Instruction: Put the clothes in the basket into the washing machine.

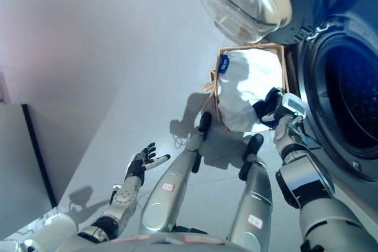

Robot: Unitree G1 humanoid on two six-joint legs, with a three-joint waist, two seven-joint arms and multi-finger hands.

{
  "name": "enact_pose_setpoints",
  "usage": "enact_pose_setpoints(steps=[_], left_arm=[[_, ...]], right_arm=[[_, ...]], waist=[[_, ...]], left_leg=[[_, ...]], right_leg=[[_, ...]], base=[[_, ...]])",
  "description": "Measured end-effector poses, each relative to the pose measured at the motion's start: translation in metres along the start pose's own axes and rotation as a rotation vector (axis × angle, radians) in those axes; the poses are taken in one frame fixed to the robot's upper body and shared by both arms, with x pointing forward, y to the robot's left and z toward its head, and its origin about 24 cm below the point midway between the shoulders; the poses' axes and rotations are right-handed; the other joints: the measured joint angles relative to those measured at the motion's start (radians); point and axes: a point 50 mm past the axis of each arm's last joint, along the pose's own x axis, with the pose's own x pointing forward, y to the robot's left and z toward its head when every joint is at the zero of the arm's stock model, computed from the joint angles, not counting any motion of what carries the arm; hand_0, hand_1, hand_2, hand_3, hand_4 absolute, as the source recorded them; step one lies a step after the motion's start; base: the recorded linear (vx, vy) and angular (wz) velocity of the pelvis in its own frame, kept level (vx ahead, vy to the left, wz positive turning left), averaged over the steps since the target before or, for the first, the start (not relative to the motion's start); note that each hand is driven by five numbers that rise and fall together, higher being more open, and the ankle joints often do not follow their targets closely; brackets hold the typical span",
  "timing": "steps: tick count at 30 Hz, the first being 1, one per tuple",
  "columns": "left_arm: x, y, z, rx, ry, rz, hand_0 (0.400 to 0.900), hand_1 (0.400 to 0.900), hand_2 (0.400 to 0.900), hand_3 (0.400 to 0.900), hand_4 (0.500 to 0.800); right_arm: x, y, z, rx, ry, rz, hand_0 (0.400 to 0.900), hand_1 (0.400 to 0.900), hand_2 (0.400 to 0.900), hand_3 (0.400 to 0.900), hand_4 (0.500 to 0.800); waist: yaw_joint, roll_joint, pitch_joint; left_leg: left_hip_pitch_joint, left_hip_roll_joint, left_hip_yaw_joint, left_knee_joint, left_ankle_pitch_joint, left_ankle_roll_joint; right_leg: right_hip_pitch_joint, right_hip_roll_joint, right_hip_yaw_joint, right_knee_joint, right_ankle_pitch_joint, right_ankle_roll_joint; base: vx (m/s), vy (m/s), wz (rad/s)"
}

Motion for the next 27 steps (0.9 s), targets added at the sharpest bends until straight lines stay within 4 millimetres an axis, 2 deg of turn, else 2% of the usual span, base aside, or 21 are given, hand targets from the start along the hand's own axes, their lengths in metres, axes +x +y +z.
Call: enact_pose_setpoints(steps=[8, 12, 14, 17, 20, 21, 22, 23, 27], left_arm=[[0.001, -0.013, 0.018, -0.016, -0.086, -0.057, 0.900, 0.900, 0.900, 0.900, 0.800], [0.001, -0.016, 0.021, -0.029, -0.097, -0.070, 0.900, 0.900, 0.900, 0.900, 0.800], [0.002, -0.017, 0.023, -0.041, -0.108, -0.073, 0.900, 0.900, 0.900, 0.900, 0.800], [0.002, -0.017, 0.027, -0.065, -0.121, -0.073, 0.900, 0.900, 0.900, 0.900, 0.800], [0.002, -0.016, 0.027, -0.091, -0.124, -0.070, 0.900, 0.900, 0.900, 0.900, 0.800], [0.002, -0.017, 0.027, -0.096, -0.124, -0.070, 0.900, 0.900, 0.900, 0.900, 0.800], [0.002, -0.017, 0.027, -0.100, -0.123, -0.071, 0.900, 0.900, 0.900, 0.900, 0.800], [0.002, -0.018, 0.027, -0.099, -0.122, -0.074, 0.900, 0.900, 0.900, 0.900, 0.800], [0.001, -0.023, 0.026, -0.119, -0.116, -0.084, 0.900, 0.900, 0.900, 0.900, 0.800]], right_arm=[[0.016, -0.048, -0.005, -0.014, 0.011, -0.127, 0.900, 0.900, 0.900, 0.900, 0.800], [0.019, -0.061, -0.011, -0.031, 0.022, -0.159, 0.900, 0.900, 0.900, 0.900, 0.800], [0.021, -0.071, -0.011, -0.056, 0.021, -0.179, 0.900, 0.900, 0.900, 0.900, 0.800], [0.025, -0.088, -0.008, -0.088, 0.007, -0.212, 0.900, 0.900, 0.900, 0.900, 0.800], [0.027, -0.097, 0.001, -0.099, -0.025, -0.234, 0.900, 0.900, 0.900, 0.900, 0.800], [0.028, -0.098, 0.004, -0.096, -0.032, -0.237, 0.637, 0.637, 0.637, 0.637, 0.642], [0.028, -0.101, 0.006, -0.094, -0.038, -0.239, 0.496, 0.496, 0.496, 0.496, 0.558], [0.029, -0.103, 0.009, -0.096, -0.046, -0.244, 0.400, 0.400, 0.400, 0.400, 0.500], [0.029, -0.106, 0.013, -0.105, -0.056, -0.259, 0.400, 0.400, 0.400, 0.400, 0.500]], waist=[[0.005, 0.023, 0.003], [0.008, 0.039, 0.002], [0.001, 0.063, 0.003], [-0.004, 0.075, 0.001], [-0.027, 0.078, 0.000], [-0.032, 0.081, 0.001], [-0.036, 0.081, 0.001], [-0.040, 0.081, 0.001], [-0.042, 0.086, -0.001]], left_leg=[[-0.108, -0.027, -0.004, 0.033, 0.017, -0.002], [-0.144, -0.040, 0.002, 0.053, 0.018, -0.002], [-0.161, -0.043, 0.002, 0.067, 0.018, -0.002], [-0.200, -0.049, 0.013, 0.082, 0.018, -0.006], [-0.234, -0.058, 0.015, 0.090, 0.023, -0.012], [-0.240, -0.059, 0.016, 0.094, 0.023, -0.013], [-0.246, -0.058, 0.016, 0.098, 0.023, -0.014], [-0.251, -0.058, 0.019, 0.100, 0.024, -0.015], [-0.252, -0.057, 0.025, 0.102, 0.026, -0.018]], right_leg=[[-0.141, -0.039, 0.014, 0.113, -0.032, -0.010], [-0.197, -0.052, 0.034, 0.158, -0.042, -0.016], [-0.215, -0.058, 0.038, 0.175, -0.046, -0.021], [-0.269, -0.061, 0.059, 0.207, -0.051, -0.025], [-0.317, -0.068, 0.072, 0.244, -0.059, -0.030], [-0.324, -0.069, 0.071, 0.250, -0.062, -0.034], [-0.333, -0.069, 0.073, 0.255, -0.062, -0.034], [-0.343, -0.068, 0.080, 0.262, -0.062, -0.034], [-0.352, -0.066, 0.087, 0.270, -0.062, -0.035]], base=[[0.00, 0.012, 0.04], [-0.01, 0.015, 0.02], [-0.01, 0.004, 0.04], [0.00, 0.000, 0.00], [-0.01, -0.007, 0.07], [0.00, 0.011, -0.08], [0.00, 0.008, -0.11], [0.00, -0.004, -0.08], [-0.01, -0.014, 0.05]])
